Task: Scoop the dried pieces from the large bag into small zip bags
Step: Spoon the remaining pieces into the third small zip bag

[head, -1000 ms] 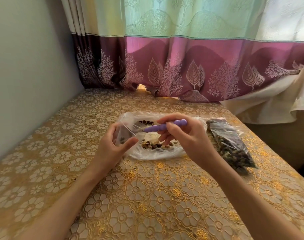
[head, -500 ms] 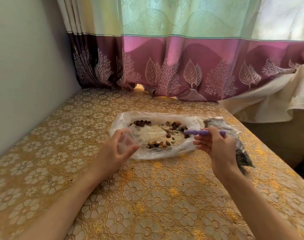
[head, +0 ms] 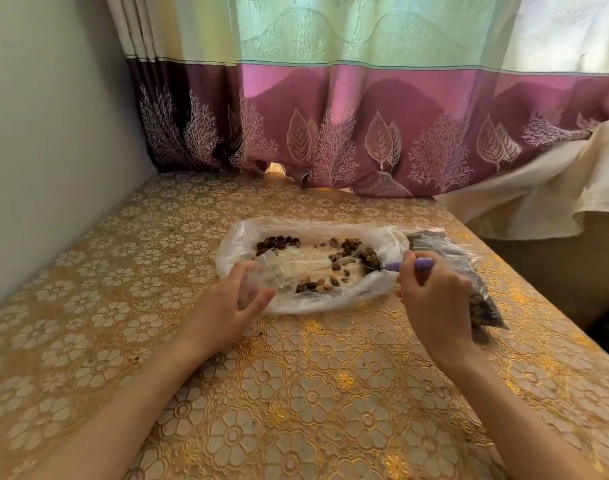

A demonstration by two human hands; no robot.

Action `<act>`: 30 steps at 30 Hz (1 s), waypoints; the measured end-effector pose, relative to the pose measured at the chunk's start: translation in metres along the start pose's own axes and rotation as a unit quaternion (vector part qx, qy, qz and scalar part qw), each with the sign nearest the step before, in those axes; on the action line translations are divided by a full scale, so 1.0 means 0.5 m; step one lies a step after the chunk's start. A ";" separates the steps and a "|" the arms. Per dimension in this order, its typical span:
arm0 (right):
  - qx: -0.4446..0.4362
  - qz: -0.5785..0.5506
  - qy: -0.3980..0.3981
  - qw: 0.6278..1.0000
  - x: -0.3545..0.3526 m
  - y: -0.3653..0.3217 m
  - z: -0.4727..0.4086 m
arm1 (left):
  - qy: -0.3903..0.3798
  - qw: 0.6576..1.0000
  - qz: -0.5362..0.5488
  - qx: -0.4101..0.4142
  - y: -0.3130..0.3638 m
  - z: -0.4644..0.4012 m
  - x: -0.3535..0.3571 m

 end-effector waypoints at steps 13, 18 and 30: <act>0.268 -0.209 -0.017 0.940 0.052 0.119 0.030 | 0.004 1.000 0.011 0.005 -0.003 0.004 0.002; 0.298 -0.254 -0.006 0.920 0.050 0.127 0.036 | 0.017 0.993 0.112 -0.019 -0.009 0.006 -0.006; 0.220 -0.410 -0.090 0.881 0.065 -0.016 0.023 | 0.008 0.965 0.251 -0.077 -0.010 0.004 -0.013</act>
Point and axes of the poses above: each hand's wrist, its own z-axis away from the middle knuckle, its own x-axis out of the palm, y = z × x, the point moved 10 cm from there along -z, towards the middle knuckle, and after that the axes turned 3 degrees about y, right-handed, at the moved point
